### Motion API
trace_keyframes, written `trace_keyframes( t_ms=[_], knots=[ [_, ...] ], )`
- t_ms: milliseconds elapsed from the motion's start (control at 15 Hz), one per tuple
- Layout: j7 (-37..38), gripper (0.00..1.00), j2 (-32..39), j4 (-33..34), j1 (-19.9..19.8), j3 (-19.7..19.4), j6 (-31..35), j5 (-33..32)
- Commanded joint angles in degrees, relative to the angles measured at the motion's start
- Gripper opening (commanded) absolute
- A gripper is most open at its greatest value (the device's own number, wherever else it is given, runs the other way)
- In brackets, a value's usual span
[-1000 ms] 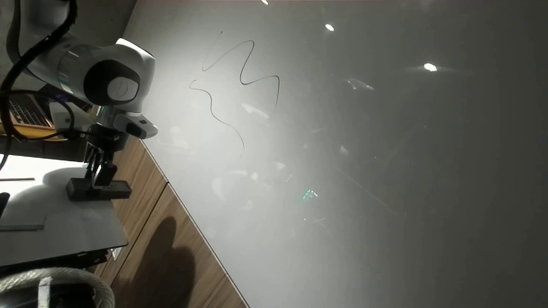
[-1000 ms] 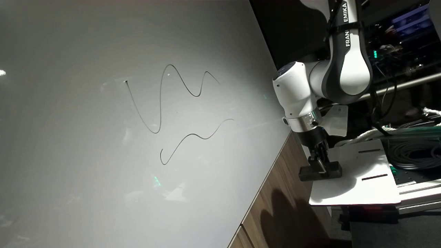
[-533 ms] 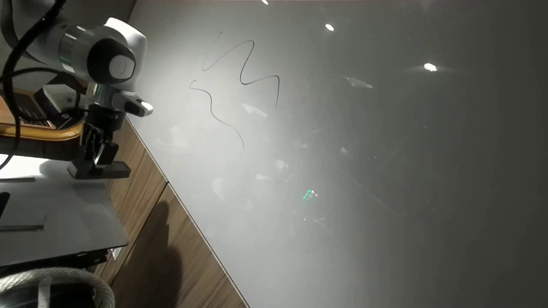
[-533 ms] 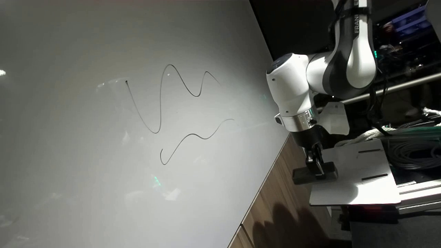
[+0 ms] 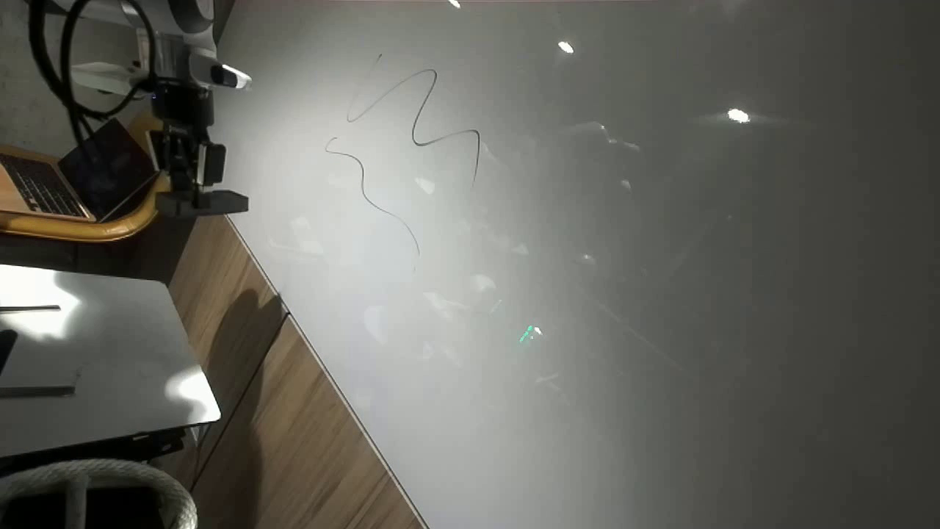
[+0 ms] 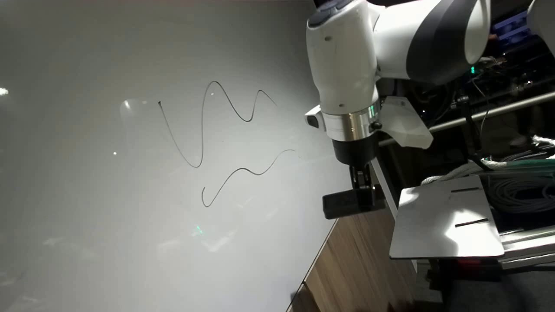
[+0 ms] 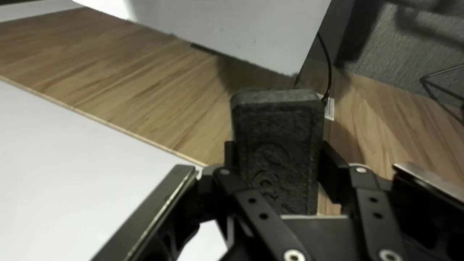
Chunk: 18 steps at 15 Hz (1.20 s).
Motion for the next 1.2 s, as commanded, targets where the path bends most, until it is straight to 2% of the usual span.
trace_keyframes(
  t_ms=[0, 533, 1133],
  knots=[
    [1.5, 0.3, -1.5, 7.0, 0.0, 1.4, -5.0, -5.9],
    [3.3, 0.3, 1.1, 23.4, 0.8, 1.9, -8.1, -15.8],
    [1.4, 0.3, 6.0, 42.2, 4.5, 3.4, -14.0, -23.0]
  ],
)
